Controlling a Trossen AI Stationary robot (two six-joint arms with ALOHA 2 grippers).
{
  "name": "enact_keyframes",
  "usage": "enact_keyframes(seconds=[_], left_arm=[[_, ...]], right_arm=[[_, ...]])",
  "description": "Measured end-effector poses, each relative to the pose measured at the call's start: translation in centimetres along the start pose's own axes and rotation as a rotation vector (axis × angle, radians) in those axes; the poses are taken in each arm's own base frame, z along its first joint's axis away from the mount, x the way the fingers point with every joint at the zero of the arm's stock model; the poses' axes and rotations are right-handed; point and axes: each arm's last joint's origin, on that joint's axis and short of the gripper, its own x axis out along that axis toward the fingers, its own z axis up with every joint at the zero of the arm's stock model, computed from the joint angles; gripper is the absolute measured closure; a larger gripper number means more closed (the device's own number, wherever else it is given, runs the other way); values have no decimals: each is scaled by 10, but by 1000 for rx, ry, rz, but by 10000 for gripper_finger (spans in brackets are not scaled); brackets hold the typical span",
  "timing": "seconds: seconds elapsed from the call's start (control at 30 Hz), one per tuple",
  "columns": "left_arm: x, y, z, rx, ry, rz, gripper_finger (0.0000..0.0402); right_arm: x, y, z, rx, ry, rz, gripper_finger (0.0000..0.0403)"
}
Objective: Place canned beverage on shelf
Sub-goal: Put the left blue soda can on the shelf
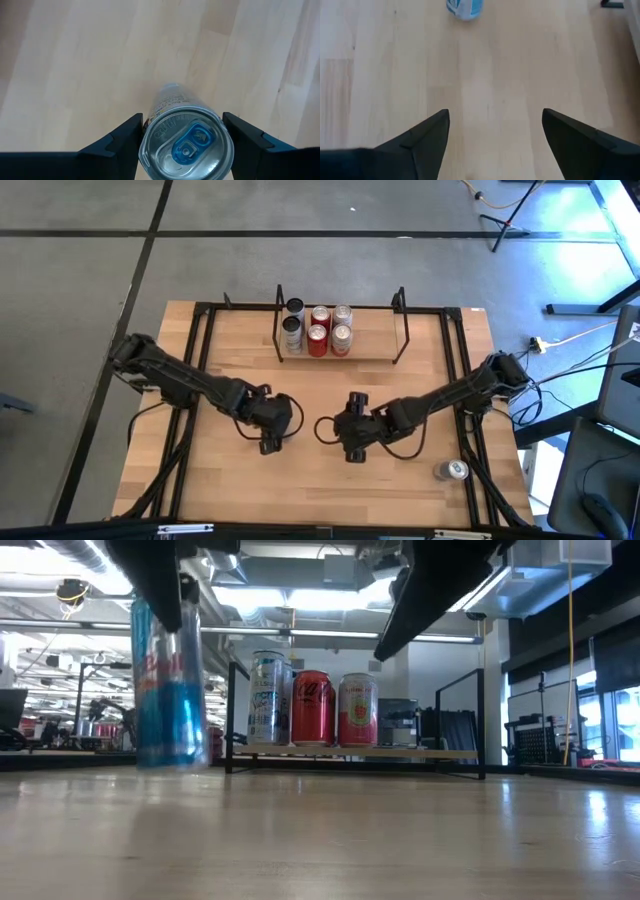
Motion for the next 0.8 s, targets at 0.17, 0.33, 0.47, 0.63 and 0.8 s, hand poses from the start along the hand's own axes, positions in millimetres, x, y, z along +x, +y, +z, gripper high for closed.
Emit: enact_keyframes(seconds=[0.17,0.33,0.47,0.63,0.8], left_arm=[[18,-5,3,38,54,-5,193],[20,-9,9,28,15,-26,176],[11,-15,17,19,-2,-71,141],[-4,-20,27,24,-64,-73,103],[-15,-23,30,49,-73,-77,84]], right_arm=[[3,0,-3,1,-3,2,111],[3,0,-2,3,-9,3,115],[3,0,-2,4,-11,4,116],[3,0,-2,4,-13,4,116],[3,0,-1,5,-18,-5,116]])
